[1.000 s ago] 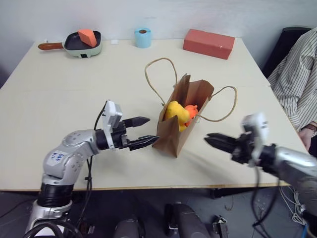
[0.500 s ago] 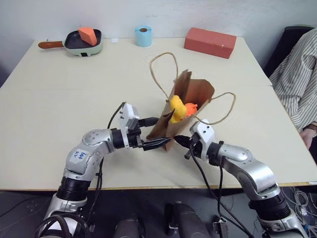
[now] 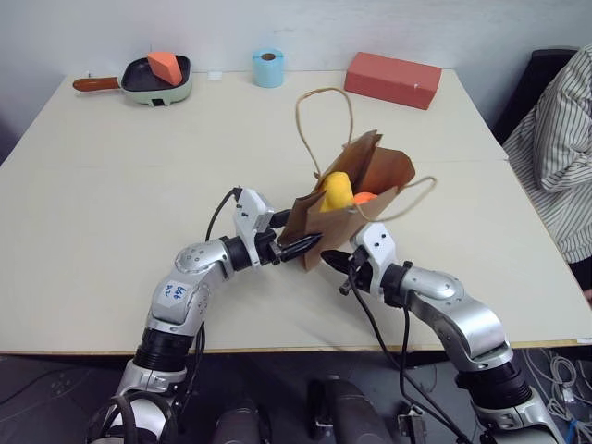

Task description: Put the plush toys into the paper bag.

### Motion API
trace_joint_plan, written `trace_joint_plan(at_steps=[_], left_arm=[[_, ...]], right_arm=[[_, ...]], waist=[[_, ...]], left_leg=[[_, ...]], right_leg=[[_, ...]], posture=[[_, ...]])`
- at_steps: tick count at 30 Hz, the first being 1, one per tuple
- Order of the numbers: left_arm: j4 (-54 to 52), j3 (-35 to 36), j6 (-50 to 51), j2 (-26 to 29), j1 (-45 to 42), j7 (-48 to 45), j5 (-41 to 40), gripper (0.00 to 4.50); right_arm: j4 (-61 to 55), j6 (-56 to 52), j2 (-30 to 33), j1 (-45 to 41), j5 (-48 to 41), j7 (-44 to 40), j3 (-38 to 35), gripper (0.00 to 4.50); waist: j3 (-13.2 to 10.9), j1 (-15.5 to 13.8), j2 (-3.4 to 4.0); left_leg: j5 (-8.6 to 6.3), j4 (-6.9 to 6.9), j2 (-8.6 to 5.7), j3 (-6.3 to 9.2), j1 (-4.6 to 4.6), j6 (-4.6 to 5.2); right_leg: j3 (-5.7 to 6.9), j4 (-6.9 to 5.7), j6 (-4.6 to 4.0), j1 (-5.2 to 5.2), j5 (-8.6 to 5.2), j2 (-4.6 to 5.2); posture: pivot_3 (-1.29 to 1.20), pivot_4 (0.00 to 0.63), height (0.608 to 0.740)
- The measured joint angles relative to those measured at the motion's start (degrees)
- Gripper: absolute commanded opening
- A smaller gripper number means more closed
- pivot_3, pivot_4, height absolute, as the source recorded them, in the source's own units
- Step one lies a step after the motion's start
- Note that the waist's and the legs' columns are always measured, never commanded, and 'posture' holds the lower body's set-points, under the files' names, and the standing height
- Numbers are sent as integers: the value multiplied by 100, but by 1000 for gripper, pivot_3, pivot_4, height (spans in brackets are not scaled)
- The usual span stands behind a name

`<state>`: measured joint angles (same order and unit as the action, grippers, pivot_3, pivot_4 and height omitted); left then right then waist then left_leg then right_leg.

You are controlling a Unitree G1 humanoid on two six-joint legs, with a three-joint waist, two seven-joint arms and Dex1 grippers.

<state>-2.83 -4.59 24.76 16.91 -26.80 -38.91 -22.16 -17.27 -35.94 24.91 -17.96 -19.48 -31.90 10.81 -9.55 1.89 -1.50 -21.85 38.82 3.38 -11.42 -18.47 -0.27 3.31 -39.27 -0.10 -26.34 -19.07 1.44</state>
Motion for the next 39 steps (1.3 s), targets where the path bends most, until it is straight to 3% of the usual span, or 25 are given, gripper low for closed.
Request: trace_joint_plan(at_steps=[5,9,12,18,21,24,29,33,39], left_arm=[[262,-7,-125,7,-186,-253,6,1141],[590,59,-164,195,-455,-787,-92,53],[782,32,-157,306,-645,-1356,-249,53],[1258,-62,-20,1241,-1355,-3723,-722,53],[1810,-228,-404,1347,-1507,-4404,-563,53],[2575,-347,-1026,1248,-1724,-4708,-273,53],[3631,-453,-1875,1101,-2005,-4708,173,53],[3603,-431,-1575,1371,-2131,-4700,248,915],[1838,269,-162,2845,-1213,-4603,-162,2729]], right_arm=[[-37,48,24,101,-5,-87,-67,0],[-812,50,536,704,-279,-370,-593,0],[-1519,-86,948,1329,-813,-666,-1318,0],[-2615,-795,2348,2897,-3426,-1797,-4947,0],[-2525,-1078,2806,3251,-4144,-2199,-6225,0],[-2366,-1259,3039,3569,-4475,-2558,-6952,0],[-2019,-1302,3412,3726,-4456,-3018,-7255,0],[-1586,-1124,3760,3453,-4146,-3256,-6918,1193],[-683,-729,4119,2682,-3689,-3747,-5900,3194]], waist=[[0,-16,0],[0,-29,0],[0,-40,-1],[-5,-14,-1],[-7,-15,-4],[-4,-27,-16],[-8,-33,-24],[-10,-8,-28],[-19,63,-26]], left_leg=[[0,2,0,0,-1,0],[-1,0,0,1,-5,1],[-1,1,0,4,-8,0],[-2,10,-3,7,21,0],[-4,-5,-2,35,62,-4],[-6,-8,-1,48,53,0],[-9,-14,-2,53,45,6],[-9,-16,-1,58,46,5],[-8,-9,-2,99,46,-6]], right_leg=[[0,0,0,0,0,0],[4,4,0,-1,0,0],[7,0,0,-3,0,-2],[8,-4,0,32,-1,-5],[3,24,-1,81,-1,-21],[3,39,0,88,0,-23],[8,54,3,85,1,-23],[9,51,4,85,1,-22],[11,37,2,74,0,-23]], posture=[[0,150,740],[0,150,740],[0,150,740],[0,150,740],[0,150,740],[0,150,740],[0,150,740],[0,150,740],[0,150,740]])
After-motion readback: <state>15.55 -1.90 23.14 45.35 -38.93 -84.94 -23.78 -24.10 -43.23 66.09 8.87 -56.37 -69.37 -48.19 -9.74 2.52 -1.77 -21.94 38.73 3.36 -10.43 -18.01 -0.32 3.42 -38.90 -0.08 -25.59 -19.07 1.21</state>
